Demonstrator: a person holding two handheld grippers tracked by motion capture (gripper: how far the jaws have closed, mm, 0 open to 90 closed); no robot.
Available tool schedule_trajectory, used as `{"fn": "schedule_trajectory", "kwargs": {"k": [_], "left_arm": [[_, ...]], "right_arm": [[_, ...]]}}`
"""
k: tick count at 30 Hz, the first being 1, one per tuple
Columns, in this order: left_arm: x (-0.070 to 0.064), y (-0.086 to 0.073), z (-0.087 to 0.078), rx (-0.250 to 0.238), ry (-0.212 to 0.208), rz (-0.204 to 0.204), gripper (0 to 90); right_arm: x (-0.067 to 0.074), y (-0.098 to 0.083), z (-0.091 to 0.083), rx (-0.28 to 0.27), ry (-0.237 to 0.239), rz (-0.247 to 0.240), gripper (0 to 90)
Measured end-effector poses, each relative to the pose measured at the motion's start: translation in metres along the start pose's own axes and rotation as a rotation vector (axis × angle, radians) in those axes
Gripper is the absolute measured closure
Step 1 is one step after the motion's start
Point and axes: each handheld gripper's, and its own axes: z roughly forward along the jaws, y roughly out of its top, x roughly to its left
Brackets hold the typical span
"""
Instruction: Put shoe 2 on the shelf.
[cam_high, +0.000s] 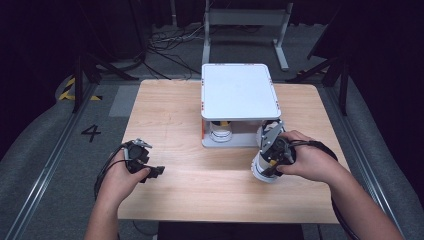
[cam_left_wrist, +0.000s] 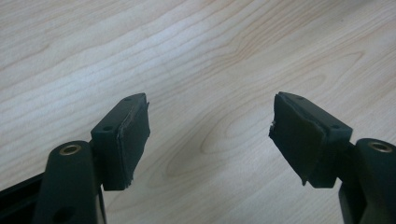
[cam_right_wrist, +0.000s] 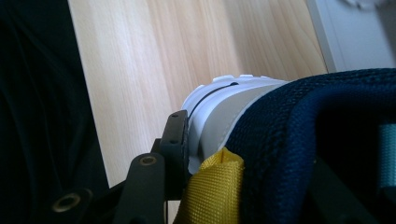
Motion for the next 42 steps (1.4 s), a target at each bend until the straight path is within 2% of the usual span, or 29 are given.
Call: {"fn": "schedule_trajectory", "kwargs": {"k": [10, 16, 19, 23, 28, 33, 38, 42], "left_arm": [[0.006, -0.019, -0.01, -0.003, 0.021, -0.048, 28.5], [0.008, -0.024, -0.011, 0.004, 0.022, -0.052, 28.4], [0.007, -0.024, -0.011, 0.007, 0.018, -0.054, 28.3], [0.008, -0.023, -0.012, -0.006, 0.019, -0.059, 28.4], [0.009, -0.022, -0.01, 0.006, 0.012, -0.056, 28.3], [0.008, -0.02, -0.007, 0.012, 0.009, -0.047, 28.3], [0.005, -0.017, -0.007, -0.007, -0.03, -0.042, 28.2], [0.002, -0.013, -0.004, -0.003, -0.041, -0.031, 28.2]], "right_arm": [[0.0, 0.037, 0.017, 0.009, 0.029, -0.088, 63.6], [-0.01, 0.053, 0.028, 0.018, 0.039, -0.124, 63.1], [-0.019, 0.06, 0.036, 0.032, 0.036, -0.132, 62.7], [-0.035, 0.064, 0.047, 0.057, 0.025, -0.134, 62.2], [-0.05, 0.064, 0.057, 0.093, 0.002, -0.162, 61.4], [-0.064, 0.062, 0.062, 0.089, -0.02, -0.166, 60.4], [-0.068, 0.059, 0.066, 0.077, -0.042, -0.194, 59.8], [-0.072, 0.056, 0.069, 0.074, -0.088, -0.225, 55.1]]}}
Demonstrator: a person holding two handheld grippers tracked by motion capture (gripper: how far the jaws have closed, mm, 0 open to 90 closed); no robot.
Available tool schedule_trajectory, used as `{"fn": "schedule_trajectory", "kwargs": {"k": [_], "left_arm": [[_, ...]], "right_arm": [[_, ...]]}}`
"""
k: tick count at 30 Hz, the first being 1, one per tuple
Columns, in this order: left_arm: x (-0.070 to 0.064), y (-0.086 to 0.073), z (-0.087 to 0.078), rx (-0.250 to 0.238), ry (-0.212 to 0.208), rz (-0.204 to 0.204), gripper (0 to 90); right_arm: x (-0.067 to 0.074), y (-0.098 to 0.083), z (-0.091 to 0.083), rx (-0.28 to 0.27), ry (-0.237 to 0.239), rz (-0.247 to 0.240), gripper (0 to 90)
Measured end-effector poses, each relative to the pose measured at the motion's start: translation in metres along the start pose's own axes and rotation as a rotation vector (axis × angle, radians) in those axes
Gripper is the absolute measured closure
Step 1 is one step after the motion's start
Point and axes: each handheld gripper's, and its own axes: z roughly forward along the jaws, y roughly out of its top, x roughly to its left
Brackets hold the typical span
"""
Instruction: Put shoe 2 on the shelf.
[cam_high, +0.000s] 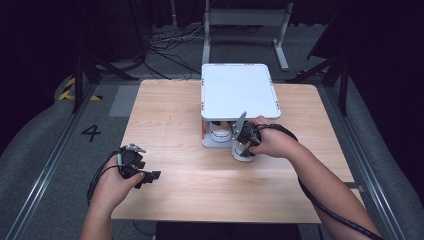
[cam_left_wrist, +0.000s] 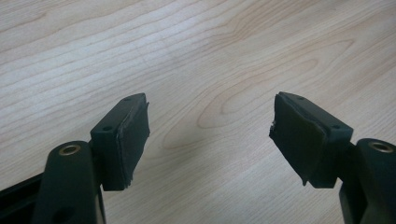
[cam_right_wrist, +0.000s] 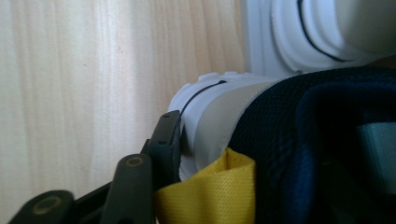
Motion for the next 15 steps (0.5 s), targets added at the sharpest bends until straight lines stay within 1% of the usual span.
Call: {"fn": "schedule_trajectory", "kwargs": {"k": [1, 3, 6, 7, 8, 9, 10, 11, 13, 14, 15], "left_arm": [[0.0, 0.0, 0.0, 0.001, -0.004, 0.003, 28.2], [0.0, 0.001, 0.001, 0.001, -0.008, 0.007, 28.2], [0.0, 0.003, 0.001, -0.001, -0.009, 0.009, 28.2], [0.0, 0.003, 0.002, -0.002, -0.008, 0.008, 28.2], [0.0, 0.004, 0.002, 0.003, -0.017, 0.015, 28.2], [0.0, 0.005, 0.002, 0.001, -0.013, 0.014, 28.2], [-0.001, 0.006, 0.003, 0.001, -0.016, 0.015, 28.2], [-0.001, 0.006, 0.004, 0.001, -0.017, 0.016, 28.1], [-0.002, 0.008, 0.004, 0.004, -0.02, 0.025, 28.1], [-0.003, 0.009, 0.005, 0.005, -0.028, 0.029, 28.1], [-0.003, 0.01, 0.005, 0.003, -0.024, 0.033, 28.1]], "right_arm": [[0.001, -0.001, 0.0, -0.021, -0.017, 0.013, 54.4], [0.001, -0.002, -0.001, -0.022, -0.036, 0.014, 52.5], [0.003, -0.004, -0.003, -0.048, -0.09, 0.024, 45.2], [0.005, -0.005, -0.006, -0.068, -0.115, 0.029, 44.4], [0.005, -0.005, -0.009, -0.073, -0.124, 0.038, 44.0], [0.007, -0.005, -0.012, -0.089, -0.139, 0.047, 41.3], [0.007, -0.005, -0.015, -0.113, -0.15, 0.056, 39.7], [0.009, -0.006, -0.02, -0.147, -0.146, 0.081, 40.5], [0.013, -0.006, -0.026, -0.153, -0.141, 0.105, 40.3], [0.015, -0.007, -0.029, -0.155, -0.15, 0.101, 37.2], [0.018, -0.007, -0.032, -0.166, -0.164, 0.121, 34.1]]}}
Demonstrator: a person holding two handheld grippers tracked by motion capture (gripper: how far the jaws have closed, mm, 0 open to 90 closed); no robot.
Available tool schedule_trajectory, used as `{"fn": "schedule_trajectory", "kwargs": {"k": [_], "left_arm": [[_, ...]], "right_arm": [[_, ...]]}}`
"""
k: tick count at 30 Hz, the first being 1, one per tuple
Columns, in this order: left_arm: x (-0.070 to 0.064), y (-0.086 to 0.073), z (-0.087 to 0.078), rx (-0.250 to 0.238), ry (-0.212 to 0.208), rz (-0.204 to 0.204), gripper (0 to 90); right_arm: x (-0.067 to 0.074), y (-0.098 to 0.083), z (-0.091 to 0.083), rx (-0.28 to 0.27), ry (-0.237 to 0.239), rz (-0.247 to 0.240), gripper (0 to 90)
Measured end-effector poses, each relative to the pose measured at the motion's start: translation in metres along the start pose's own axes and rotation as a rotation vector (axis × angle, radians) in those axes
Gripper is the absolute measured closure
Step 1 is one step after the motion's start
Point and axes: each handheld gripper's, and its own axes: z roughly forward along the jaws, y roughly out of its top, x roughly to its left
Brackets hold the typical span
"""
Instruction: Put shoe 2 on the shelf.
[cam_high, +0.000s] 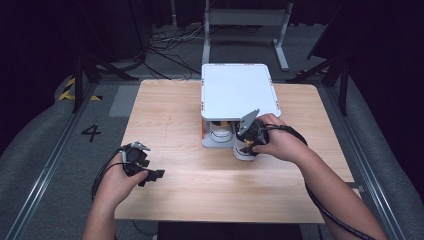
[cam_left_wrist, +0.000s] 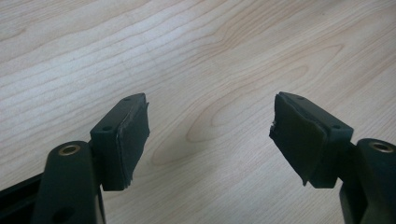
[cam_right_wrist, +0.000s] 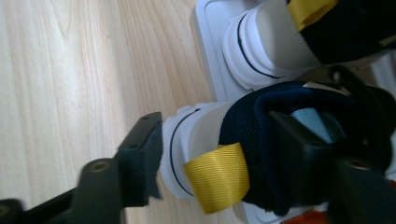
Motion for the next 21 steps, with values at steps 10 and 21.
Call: {"fn": "schedule_trajectory", "kwargs": {"k": [10, 21], "left_arm": [[-0.003, 0.008, 0.005, 0.006, -0.016, 0.021, 28.1], [-0.01, 0.013, 0.013, 0.026, -0.023, 0.043, 28.2]], "right_arm": [[0.024, -0.025, -0.052, -0.159, -0.117, 0.241, 32.4], [0.051, -0.062, -0.048, -0.132, -0.117, 0.506, 64.3]]}}
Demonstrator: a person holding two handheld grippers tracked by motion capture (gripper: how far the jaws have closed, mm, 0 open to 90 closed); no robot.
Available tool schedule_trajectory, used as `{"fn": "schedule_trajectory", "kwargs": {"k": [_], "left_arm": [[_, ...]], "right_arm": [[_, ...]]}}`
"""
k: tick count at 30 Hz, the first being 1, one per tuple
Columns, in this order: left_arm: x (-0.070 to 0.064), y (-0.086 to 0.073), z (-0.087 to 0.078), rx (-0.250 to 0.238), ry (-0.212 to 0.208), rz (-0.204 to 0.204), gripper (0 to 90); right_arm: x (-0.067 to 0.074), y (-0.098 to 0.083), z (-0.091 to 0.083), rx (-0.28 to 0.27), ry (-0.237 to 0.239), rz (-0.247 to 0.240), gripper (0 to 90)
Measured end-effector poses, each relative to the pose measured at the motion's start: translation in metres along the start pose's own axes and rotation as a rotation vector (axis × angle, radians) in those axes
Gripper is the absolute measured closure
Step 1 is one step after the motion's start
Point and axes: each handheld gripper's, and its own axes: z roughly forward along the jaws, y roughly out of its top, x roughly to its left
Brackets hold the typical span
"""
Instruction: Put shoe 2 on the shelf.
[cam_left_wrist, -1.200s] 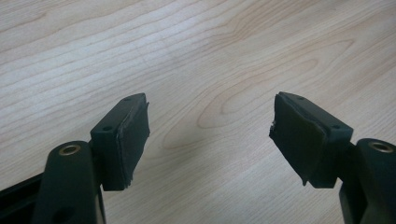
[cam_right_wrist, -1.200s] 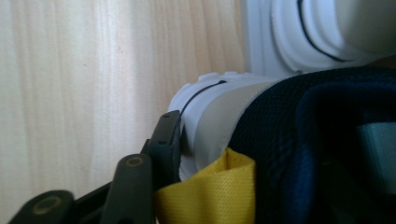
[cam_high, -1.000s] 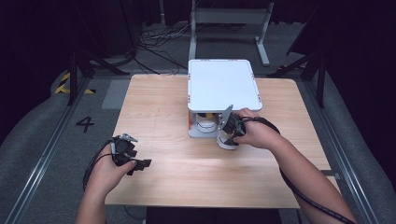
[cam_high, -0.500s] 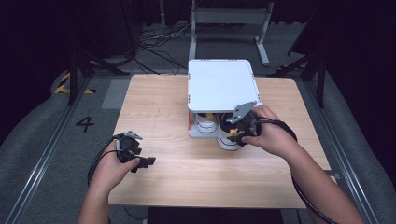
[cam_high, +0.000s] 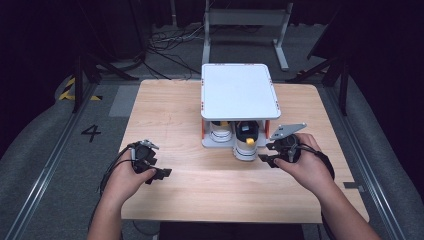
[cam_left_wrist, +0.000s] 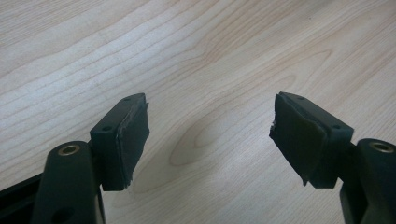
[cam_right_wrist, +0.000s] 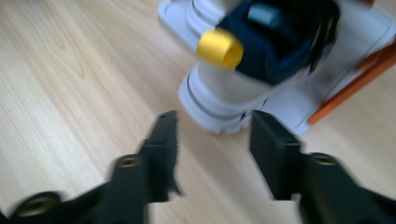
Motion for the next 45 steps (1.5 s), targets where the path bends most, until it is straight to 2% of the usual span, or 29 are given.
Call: {"fn": "schedule_trajectory", "kwargs": {"k": [1, 2, 3, 4, 7, 9, 11, 14, 16, 20, 21, 23, 24, 28, 33, 38, 45], "left_arm": [[0.0, 0.0, 0.0, 0.002, 0.0, 0.001, 28.4], [-0.001, 0.0, 0.001, 0.004, -0.001, 0.002, 28.4], [0.0, 0.0, 0.001, 0.006, -0.005, 0.005, 28.4], [0.0, 0.0, 0.001, 0.005, -0.005, 0.004, 28.4], [0.0, 0.0, 0.003, 0.009, -0.002, 0.003, 28.4], [-0.001, 0.0, 0.003, 0.01, -0.003, 0.003, 28.3], [-0.001, -0.001, 0.004, 0.012, -0.003, 0.004, 28.3], [-0.001, -0.003, 0.004, 0.015, -0.001, -0.004, 28.3], [0.0, -0.005, 0.004, 0.018, -0.002, -0.003, 28.3], [0.0, -0.009, 0.002, 0.017, 0.005, -0.013, 28.3], [0.0, -0.01, 0.001, 0.017, 0.003, -0.015, 28.3], [0.001, -0.012, 0.0, 0.014, 0.009, -0.024, 28.3], [0.001, -0.012, 0.0, 0.017, 0.01, -0.021, 28.4], [0.001, -0.014, 0.001, 0.02, 0.007, -0.024, 28.3], [0.002, -0.014, 0.001, 0.023, 0.008, -0.028, 28.3], [0.003, -0.014, 0.002, 0.025, 0.003, -0.03, 28.3], [0.003, -0.013, 0.003, 0.027, 0.001, -0.023, 28.3]], "right_arm": [[0.001, -0.003, 0.002, 0.021, 0.008, 0.038, 71.2], [0.002, -0.005, 0.004, 0.019, 0.013, 0.07, 76.8], [0.003, -0.007, 0.009, 0.011, 0.018, 0.105, 77.5], [0.004, -0.008, 0.013, 0.007, 0.02, 0.125, 75.5], [0.008, -0.01, 0.028, -0.039, 0.009, 0.227, 57.3], [0.01, -0.009, 0.04, -0.061, -0.006, 0.299, 54.4], [0.009, -0.008, 0.047, -0.062, -0.031, 0.317, 53.5], [0.007, -0.006, 0.053, -0.1, -0.094, 0.346, 49.6], [0.005, -0.004, 0.056, -0.118, -0.107, 0.362, 50.3], [0.0, -0.001, 0.062, -0.126, -0.117, 0.36, 56.6], [-0.001, -0.001, 0.062, -0.129, -0.107, 0.365, 61.3], [-0.003, 0.0, 0.063, -0.117, -0.129, 0.332, 74.7], [-0.004, 0.001, 0.063, -0.114, -0.145, 0.323, 75.5], [-0.012, 0.005, 0.07, -0.132, -0.139, 0.338, 83.2], [-0.017, 0.012, 0.08, -0.152, -0.151, 0.333, 89.1], [-0.022, 0.017, 0.086, -0.161, -0.178, 0.327, 90.0], [-0.028, 0.016, 0.099, -0.212, -0.235, 0.307, 89.9]]}}
